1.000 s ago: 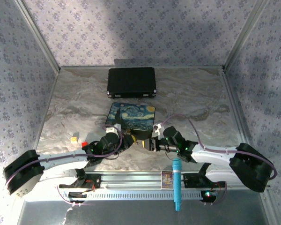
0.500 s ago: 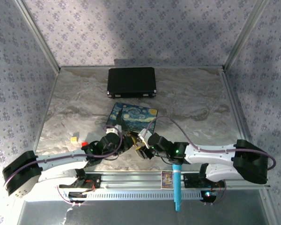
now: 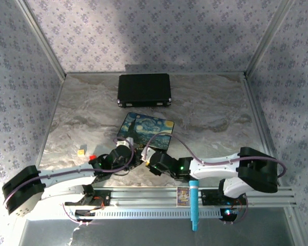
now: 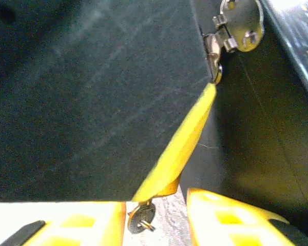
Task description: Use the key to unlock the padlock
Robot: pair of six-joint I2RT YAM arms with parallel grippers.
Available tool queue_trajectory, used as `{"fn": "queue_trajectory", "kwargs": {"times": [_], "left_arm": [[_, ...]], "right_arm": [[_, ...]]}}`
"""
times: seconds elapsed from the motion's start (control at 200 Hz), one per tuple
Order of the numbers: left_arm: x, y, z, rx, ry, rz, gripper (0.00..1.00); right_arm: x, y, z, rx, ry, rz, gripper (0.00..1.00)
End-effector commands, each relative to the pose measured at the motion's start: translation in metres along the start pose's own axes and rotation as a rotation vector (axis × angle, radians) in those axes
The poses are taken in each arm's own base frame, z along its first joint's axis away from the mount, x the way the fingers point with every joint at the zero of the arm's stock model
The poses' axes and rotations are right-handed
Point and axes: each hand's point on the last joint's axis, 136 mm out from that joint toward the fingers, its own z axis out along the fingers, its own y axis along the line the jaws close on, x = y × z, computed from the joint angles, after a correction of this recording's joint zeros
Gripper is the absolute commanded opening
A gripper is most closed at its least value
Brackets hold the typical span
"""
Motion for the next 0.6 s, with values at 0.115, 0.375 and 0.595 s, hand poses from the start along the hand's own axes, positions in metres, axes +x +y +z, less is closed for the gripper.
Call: {"fn": "queue_trajectory", "kwargs": {"times": [0.115, 0.375, 0.595], "left_arm": [[0.000, -0.034, -0.007, 0.103, 0.013, 0.000, 0.00], [0.002, -0.018, -0.005, 0.059, 0.016, 0.006, 0.00], [0.002, -0.004, -0.004, 0.021, 0.005, 0.008, 0.00]], "right_arm": [[-0.014, -0.006, 0.001, 0.050, -0.036, -0.013, 0.16], [-0.016, 0.015, 0.000, -0.221, -0.078, 0.129, 0.09], [-0.010, 0.013, 0.001, -0.309, -0.082, 0.275, 0.09]]}}
